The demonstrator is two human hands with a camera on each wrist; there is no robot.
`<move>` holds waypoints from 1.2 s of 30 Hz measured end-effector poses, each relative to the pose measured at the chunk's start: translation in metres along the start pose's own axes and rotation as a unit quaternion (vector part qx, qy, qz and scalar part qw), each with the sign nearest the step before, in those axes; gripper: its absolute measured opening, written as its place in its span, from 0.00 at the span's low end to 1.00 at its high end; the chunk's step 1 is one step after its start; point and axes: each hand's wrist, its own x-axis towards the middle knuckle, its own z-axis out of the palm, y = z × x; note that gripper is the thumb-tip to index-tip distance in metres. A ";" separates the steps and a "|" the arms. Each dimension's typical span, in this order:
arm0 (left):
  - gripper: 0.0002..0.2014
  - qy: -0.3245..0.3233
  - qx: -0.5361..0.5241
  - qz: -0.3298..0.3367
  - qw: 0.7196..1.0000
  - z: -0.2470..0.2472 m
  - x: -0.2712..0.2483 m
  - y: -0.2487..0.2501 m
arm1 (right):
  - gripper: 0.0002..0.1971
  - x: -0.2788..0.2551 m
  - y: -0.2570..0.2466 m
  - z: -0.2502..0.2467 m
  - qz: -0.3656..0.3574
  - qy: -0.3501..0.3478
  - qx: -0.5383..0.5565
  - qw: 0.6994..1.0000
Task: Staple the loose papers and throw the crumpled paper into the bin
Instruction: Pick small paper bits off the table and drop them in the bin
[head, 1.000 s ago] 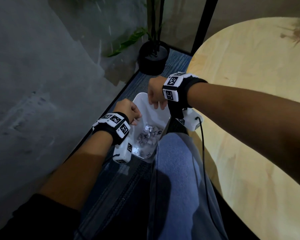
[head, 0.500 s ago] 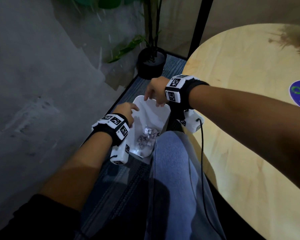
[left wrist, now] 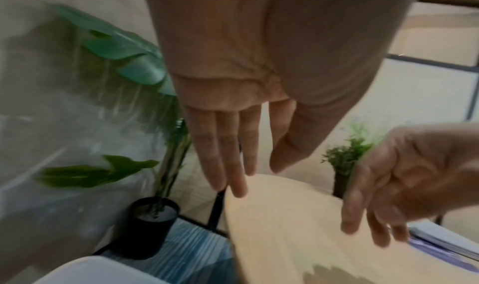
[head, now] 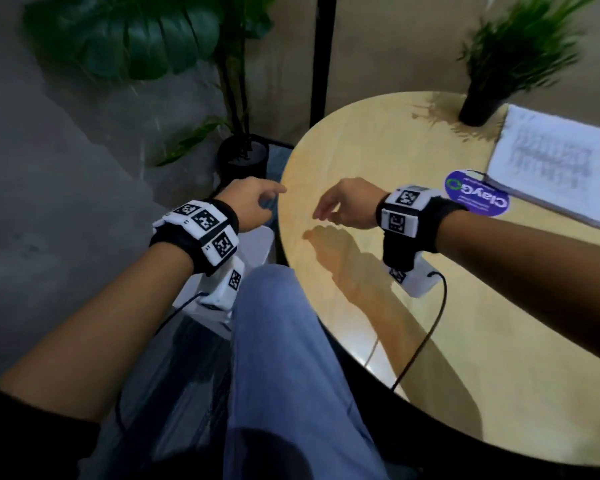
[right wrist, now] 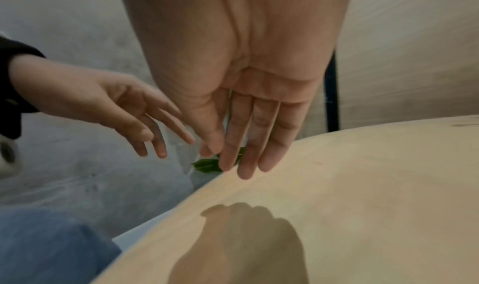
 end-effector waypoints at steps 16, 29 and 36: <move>0.42 -0.256 0.300 0.106 0.913 0.120 0.027 0.157 | 0.23 -0.207 0.139 0.043 0.367 -0.068 -0.057 0.926; 0.53 -0.202 0.275 0.124 0.932 0.211 -0.020 0.183 | 0.38 -0.203 0.108 0.083 0.317 -0.130 -0.143 0.929; 0.53 -0.201 0.291 0.136 0.926 0.195 -0.014 0.194 | 0.34 -0.218 0.104 0.069 0.294 -0.117 -0.076 0.946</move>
